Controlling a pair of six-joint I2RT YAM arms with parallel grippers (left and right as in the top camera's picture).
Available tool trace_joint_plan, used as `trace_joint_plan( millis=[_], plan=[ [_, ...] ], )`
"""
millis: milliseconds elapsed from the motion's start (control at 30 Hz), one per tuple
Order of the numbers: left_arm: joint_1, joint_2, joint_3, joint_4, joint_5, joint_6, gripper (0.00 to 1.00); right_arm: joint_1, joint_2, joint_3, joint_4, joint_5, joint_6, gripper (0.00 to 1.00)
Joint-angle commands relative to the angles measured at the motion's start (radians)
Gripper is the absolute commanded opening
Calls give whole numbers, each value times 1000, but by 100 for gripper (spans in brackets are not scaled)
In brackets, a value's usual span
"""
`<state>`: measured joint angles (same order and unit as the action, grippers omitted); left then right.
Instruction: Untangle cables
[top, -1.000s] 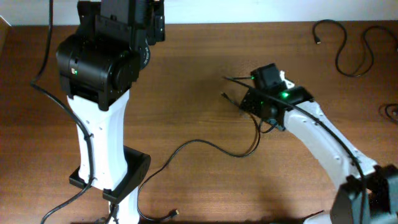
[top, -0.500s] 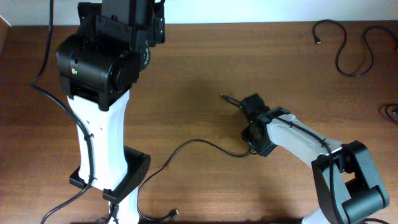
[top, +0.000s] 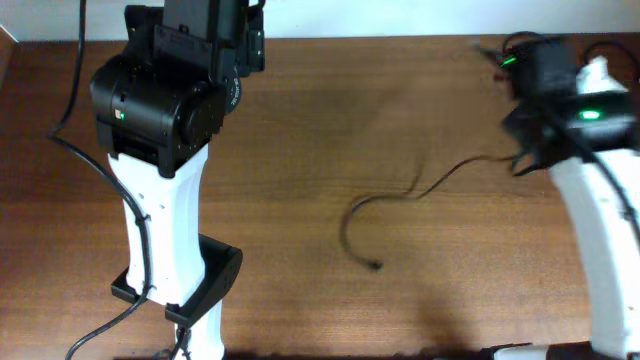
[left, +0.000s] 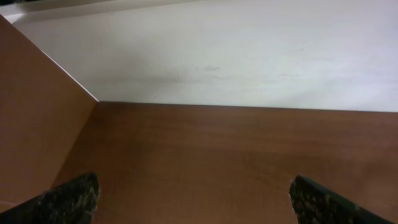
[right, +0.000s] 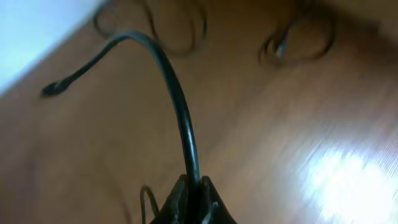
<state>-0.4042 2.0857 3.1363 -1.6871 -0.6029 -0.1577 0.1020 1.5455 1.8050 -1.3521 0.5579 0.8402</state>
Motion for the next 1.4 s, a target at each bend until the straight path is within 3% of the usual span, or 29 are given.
trace_joint_plan(
  millis=[0,200,300,367,433,633,733,833,900,1000,1133,1200,1367],
  plan=[
    [6,-14,0,-1,-14,-6,99,-156,-14,107,-59,22,-156,4],
    [6,-14,0,-1,-14,-6,99,-679,-60,163,-105,22,-133,4],
    [6,-14,0,-1,-14,-6,99,-929,-60,164,9,-133,-156,4],
    [6,-14,0,0,-14,-6,99,-1013,-60,166,154,-141,-157,4],
    [6,-14,-1,-1,-14,-6,99,-983,-56,169,222,-167,-198,4],
    [6,-14,-2,-1,35,-6,99,-595,152,168,26,-109,-230,4],
    [6,-14,-2,-1,53,-6,99,-522,240,24,-6,-107,-156,4],
    [6,-14,-2,-1,64,-6,99,-482,240,-123,85,-84,-142,4],
    [6,-14,-3,-1,64,-6,99,-496,233,-13,94,-90,-242,4],
    [6,-14,-14,-1,65,-7,99,-469,237,36,61,-170,-257,4],
    [6,-13,-37,0,83,-6,99,-393,237,-135,80,-165,-193,4],
    [6,-13,-37,17,83,-6,99,-377,237,-272,169,-129,-192,4],
    [6,-13,-37,21,82,-5,99,-488,237,-445,382,-173,-196,4]
  ],
)
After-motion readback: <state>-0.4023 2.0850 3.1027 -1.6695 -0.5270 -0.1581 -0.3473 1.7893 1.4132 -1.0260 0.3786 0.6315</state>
